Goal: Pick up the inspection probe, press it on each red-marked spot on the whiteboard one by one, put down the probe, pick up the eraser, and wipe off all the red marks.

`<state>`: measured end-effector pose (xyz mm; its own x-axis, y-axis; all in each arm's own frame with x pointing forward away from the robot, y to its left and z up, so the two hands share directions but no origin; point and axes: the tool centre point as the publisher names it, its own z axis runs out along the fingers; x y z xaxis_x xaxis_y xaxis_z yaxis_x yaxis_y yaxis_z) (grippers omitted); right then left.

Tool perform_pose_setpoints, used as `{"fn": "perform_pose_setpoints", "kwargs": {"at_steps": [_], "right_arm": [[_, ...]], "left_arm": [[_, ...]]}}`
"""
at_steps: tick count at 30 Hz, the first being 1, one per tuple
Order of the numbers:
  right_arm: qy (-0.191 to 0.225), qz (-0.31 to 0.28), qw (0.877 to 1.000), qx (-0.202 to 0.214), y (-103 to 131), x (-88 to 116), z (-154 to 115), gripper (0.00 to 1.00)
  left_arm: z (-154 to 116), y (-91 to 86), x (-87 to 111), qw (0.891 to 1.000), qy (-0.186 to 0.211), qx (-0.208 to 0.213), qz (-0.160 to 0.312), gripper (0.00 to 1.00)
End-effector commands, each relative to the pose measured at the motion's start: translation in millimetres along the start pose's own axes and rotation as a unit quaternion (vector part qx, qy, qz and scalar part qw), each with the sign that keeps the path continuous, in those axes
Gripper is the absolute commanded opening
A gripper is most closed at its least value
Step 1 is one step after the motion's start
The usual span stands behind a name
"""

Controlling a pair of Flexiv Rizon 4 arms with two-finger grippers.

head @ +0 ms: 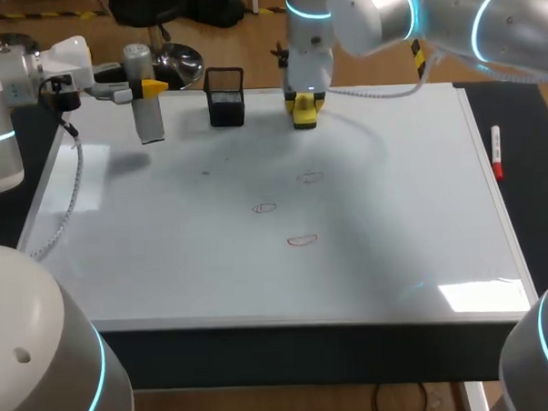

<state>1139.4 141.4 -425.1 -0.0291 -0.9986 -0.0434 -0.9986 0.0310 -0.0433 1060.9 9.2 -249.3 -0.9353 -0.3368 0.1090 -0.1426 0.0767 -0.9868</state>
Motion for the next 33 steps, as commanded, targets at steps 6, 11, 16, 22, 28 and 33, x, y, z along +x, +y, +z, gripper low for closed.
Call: {"fn": "perform_pose_setpoints", "kwargs": {"at_steps": [6, 11, 16, 22, 28, 33], "right_arm": [[0.004, 0.059, 0.998, 0.019, -11, 29, -41, 0.00], [-0.001, 0.107, 0.994, 0.034, -18, 48, -61, 0.00], [-0.006, 0.150, 0.988, 0.041, -19, 67, -78, 0.00], [-0.013, 0.198, 0.979, 0.042, -14, 86, -99, 0.00], [-0.019, 0.232, 0.971, 0.050, -4, 106, -111, 0.00], [-0.024, 0.261, 0.963, 0.056, 5, 122, -120, 0.00]], "left_arm": [[0, -1.5, 1.2, 1.000, -0.001, 0.000, 0.000, 0.00], [0, -1.5, 1.2, 1.000, -0.001, 0.000, 0.000, 0.00], [0, -1.5, 1.2, 1.000, -0.001, 0.000, 0.000, 0.00], [0, -1.5, 1.2, 1.000, -0.001, 0.000, 0.000, 0.00], [0, -1.5, 1.2, 1.000, -0.001, 0.000, 0.000, 0.00], [0, -1.5, 1.2, 1.000, -0.001, 0.000, 0.000, 0.00]]}}
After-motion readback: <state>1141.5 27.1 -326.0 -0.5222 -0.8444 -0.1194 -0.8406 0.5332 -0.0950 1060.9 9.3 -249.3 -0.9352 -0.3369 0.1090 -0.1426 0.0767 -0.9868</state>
